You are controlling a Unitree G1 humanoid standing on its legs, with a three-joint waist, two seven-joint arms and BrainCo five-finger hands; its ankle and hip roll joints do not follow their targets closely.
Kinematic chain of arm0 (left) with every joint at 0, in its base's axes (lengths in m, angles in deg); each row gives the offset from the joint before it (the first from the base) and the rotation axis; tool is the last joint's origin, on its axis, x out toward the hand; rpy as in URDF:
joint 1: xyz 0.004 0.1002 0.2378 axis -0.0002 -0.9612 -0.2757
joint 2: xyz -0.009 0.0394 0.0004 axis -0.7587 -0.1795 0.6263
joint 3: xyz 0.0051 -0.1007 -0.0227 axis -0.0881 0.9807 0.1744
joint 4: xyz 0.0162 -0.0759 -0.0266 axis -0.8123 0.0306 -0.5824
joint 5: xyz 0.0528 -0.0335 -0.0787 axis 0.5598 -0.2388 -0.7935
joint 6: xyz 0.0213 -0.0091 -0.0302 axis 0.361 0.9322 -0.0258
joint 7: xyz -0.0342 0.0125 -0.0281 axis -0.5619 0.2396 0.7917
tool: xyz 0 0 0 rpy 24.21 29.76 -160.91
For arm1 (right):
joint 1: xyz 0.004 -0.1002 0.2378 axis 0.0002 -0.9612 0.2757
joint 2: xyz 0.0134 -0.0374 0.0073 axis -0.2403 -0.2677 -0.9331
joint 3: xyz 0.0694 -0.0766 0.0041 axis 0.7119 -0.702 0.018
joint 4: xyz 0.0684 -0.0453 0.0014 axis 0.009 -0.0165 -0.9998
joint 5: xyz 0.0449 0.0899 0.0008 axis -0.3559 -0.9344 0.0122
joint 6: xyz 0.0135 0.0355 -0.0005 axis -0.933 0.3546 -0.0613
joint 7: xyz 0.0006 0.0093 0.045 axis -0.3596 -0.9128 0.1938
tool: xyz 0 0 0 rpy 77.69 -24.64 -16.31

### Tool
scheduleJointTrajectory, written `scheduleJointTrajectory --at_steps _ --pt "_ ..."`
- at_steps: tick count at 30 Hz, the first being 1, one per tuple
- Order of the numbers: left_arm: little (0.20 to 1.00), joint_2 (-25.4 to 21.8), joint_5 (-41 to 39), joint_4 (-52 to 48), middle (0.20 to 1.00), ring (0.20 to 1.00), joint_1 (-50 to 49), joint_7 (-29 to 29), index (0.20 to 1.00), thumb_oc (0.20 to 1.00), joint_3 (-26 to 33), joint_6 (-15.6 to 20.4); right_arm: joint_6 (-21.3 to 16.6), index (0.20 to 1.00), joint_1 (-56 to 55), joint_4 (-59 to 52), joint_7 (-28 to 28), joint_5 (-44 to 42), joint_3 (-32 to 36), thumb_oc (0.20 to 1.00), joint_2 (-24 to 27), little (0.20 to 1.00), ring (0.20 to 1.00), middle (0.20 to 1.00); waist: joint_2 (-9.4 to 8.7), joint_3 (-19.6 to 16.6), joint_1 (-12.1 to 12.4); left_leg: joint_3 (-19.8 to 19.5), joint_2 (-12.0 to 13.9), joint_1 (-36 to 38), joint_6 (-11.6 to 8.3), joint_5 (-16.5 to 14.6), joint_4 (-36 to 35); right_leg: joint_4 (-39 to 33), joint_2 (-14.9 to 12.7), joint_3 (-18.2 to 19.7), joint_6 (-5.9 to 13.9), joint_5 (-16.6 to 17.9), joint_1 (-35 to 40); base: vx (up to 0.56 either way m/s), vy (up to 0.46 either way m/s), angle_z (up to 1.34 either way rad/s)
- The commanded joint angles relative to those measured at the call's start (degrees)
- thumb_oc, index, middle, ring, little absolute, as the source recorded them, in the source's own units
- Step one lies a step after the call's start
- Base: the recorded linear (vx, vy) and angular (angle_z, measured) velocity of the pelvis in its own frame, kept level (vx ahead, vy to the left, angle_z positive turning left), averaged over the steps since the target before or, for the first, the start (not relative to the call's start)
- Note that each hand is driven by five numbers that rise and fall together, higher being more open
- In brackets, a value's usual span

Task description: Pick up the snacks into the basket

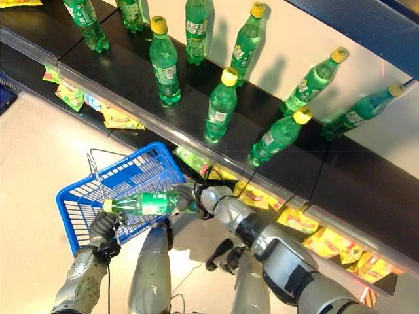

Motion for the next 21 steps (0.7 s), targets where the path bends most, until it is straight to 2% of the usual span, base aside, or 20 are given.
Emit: scheduleJointTrajectory --at_steps 1,7,10,18,21 --pt "0.2 -2.3 -1.4 -14.7 0.2 0.2 -0.7 -1.1 0.2 0.2 -4.7 5.8 -3.9 0.2 5.6 2.5 -3.3 -3.2 -0.4 0.2 -5.6 0.2 0.2 0.2 2.63 -3.3 2.4 2.2 -1.9 -0.8 3.36 -0.3 1.4 -2.7 0.6 2.1 5.69 6.1 -0.4 0.0 0.0 0.0" --pt "0.2 -3.6 -2.0 -17.8 0.2 0.2 -0.4 -0.4 0.2 0.2 -6.2 6.2 -4.0 0.2 9.6 8.6 -6.0 -0.4 -0.9 0.2 -9.6 0.2 0.2 0.2 3.37 -2.8 3.5 1.8 -2.4 -0.5 3.5 -0.2 1.1 -2.5 0.2 1.8 5.97 6.3 -0.1 0.01 -0.003 0.01" --pt "0.2 -4.4 -2.3 -20.0 0.2 0.2 -0.4 -0.4 0.2 0.2 -8.2 6.6 -4.0 0.2 13.5 13.0 -8.8 4.4 -0.9 0.2 -12.0 0.2 0.2 0.2 3.69 -2.6 4.3 1.4 -2.7 -0.6 3.62 0.0 0.8 -2.6 0.1 1.5 6.14 6.3 0.1 0.02 -0.012 0.05" --pt "0.2 -6.0 -3.1 -22.2 0.2 0.2 0.2 -0.8 0.2 0.2 -11.3 6.4 -4.3 0.2 17.3 18.8 -11.7 14.5 -1.6 0.2 -14.1 0.2 0.2 0.2 4.31 -2.0 6.5 -0.3 -3.5 -1.4 3.84 0.2 0.7 -2.6 -0.1 -0.4 6.77 6.5 0.5 0.02 -0.024 0.14" --pt "0.2 -6.4 -3.9 -23.8 0.2 0.2 0.1 -1.3 0.2 0.2 -11.7 6.3 -4.1 0.2 15.8 21.7 -12.2 14.4 -1.1 0.2 -14.2 0.2 0.2 0.2 4.69 -1.7 7.3 -0.9 -3.8 -1.9 3.9 0.5 0.5 -2.7 -0.2 -1.1 6.94 6.5 0.6 0.02 -0.027 0.24"
